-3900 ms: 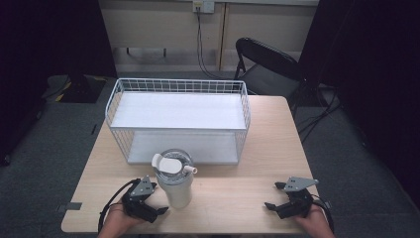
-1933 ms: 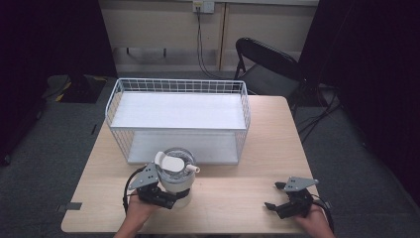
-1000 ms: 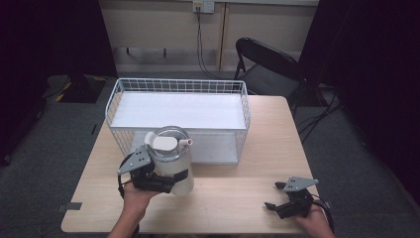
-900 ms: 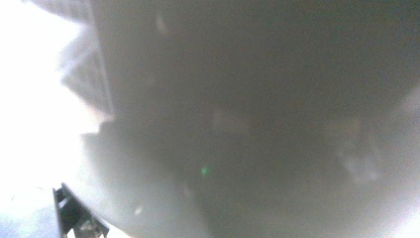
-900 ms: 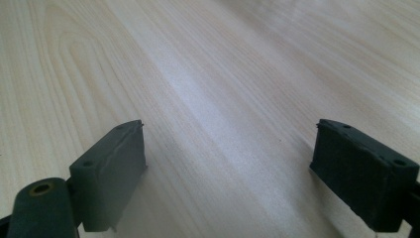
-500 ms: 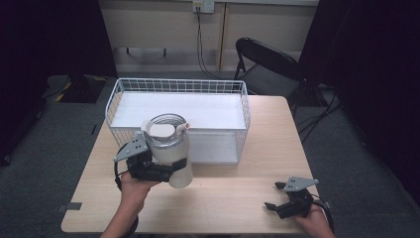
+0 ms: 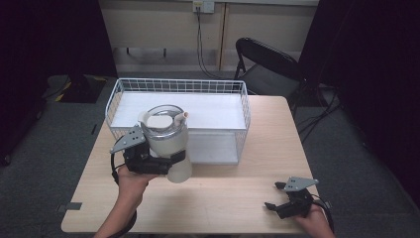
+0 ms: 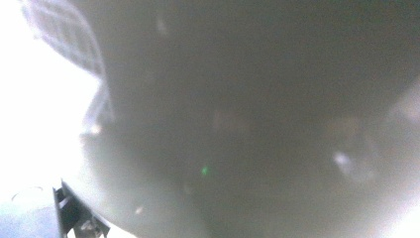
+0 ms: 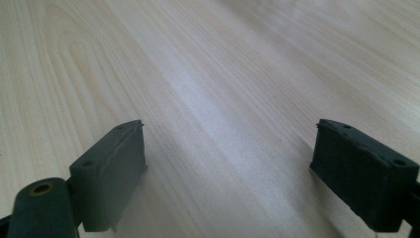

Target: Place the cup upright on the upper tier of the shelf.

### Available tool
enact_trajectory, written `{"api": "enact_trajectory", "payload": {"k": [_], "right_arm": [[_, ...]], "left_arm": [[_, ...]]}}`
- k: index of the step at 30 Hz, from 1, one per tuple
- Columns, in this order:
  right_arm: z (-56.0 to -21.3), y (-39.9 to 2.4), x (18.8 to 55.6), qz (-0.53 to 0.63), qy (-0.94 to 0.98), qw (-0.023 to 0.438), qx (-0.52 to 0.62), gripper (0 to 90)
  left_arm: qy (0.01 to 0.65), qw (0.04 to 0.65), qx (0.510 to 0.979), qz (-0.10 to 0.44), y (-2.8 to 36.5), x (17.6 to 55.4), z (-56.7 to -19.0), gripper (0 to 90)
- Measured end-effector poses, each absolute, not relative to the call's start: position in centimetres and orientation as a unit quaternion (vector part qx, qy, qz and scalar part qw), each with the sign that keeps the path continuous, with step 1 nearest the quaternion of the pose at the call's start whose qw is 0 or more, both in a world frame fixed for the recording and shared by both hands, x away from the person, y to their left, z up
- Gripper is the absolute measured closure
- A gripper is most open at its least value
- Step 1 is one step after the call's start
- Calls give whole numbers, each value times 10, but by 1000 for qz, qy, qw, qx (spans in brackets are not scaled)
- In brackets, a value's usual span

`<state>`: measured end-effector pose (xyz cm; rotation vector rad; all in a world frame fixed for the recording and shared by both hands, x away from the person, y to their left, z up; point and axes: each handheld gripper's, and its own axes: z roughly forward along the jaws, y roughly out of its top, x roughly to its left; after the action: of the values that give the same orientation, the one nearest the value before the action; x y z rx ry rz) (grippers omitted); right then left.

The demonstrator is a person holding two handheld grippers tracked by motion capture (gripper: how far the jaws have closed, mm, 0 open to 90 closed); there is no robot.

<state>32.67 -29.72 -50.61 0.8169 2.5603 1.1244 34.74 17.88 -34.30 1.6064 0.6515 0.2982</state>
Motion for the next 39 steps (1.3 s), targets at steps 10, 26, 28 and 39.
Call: {"api": "enact_trajectory", "payload": {"k": [10, 26, 28, 39], "right_arm": [[-506, -297, 327, 383, 873, 114, 279, 125], [-506, -297, 327, 383, 873, 114, 279, 125], [-506, -297, 327, 383, 873, 114, 279, 126], [-506, -297, 327, 383, 873, 114, 279, 126]], "left_arm": [[277, 634, 709, 136, 176, 353, -315, 93], [278, 627, 716, 131, 174, 360, -281, 93], [277, 628, 715, 133, 173, 360, -276, 93], [277, 623, 719, 132, 173, 369, -255, 93]]}}
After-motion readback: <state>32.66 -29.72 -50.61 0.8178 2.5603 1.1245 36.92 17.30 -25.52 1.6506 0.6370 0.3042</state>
